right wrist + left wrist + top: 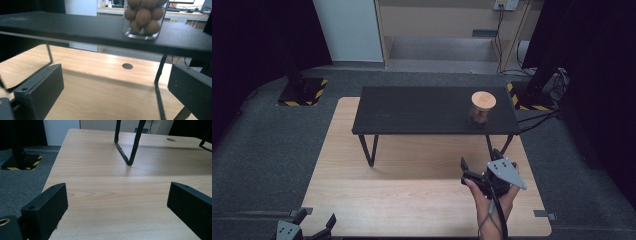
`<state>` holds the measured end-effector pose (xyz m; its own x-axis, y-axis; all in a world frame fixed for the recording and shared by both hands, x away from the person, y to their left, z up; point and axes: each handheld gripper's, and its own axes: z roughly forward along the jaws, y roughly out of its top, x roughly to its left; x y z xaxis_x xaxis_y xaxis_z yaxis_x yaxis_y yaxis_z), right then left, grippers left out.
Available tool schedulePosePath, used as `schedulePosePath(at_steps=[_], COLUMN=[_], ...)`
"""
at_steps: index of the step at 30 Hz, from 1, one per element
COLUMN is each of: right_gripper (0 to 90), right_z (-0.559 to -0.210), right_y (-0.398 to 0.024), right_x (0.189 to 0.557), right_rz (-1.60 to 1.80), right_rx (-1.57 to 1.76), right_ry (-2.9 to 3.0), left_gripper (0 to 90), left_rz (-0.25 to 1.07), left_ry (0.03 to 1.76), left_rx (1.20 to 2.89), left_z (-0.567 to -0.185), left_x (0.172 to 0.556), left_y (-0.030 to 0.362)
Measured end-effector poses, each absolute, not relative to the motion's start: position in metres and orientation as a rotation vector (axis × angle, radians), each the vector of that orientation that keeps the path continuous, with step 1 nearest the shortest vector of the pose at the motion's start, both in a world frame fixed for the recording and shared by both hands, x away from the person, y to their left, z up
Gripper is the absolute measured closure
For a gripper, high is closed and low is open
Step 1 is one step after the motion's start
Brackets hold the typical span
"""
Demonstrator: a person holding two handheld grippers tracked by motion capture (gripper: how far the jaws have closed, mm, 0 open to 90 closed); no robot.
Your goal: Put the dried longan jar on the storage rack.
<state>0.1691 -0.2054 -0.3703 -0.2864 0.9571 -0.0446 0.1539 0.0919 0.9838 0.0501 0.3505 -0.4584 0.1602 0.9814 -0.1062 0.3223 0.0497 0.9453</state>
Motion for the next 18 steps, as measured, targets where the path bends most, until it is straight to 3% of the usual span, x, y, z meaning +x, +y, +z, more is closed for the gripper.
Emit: schedulePosePath(at_steps=[18], right_gripper=[0.8], right_z=[-0.434], right_y=[-0.211], right_x=[0.105], right_rz=[1.273], right_rx=[1.133], right_ry=[1.502], left_gripper=[2.0], left_rz=[0.863], left_ry=[1.318], left_rx=[1.447], left_z=[-0.449], left_x=[0.065], left_y=[0.347])
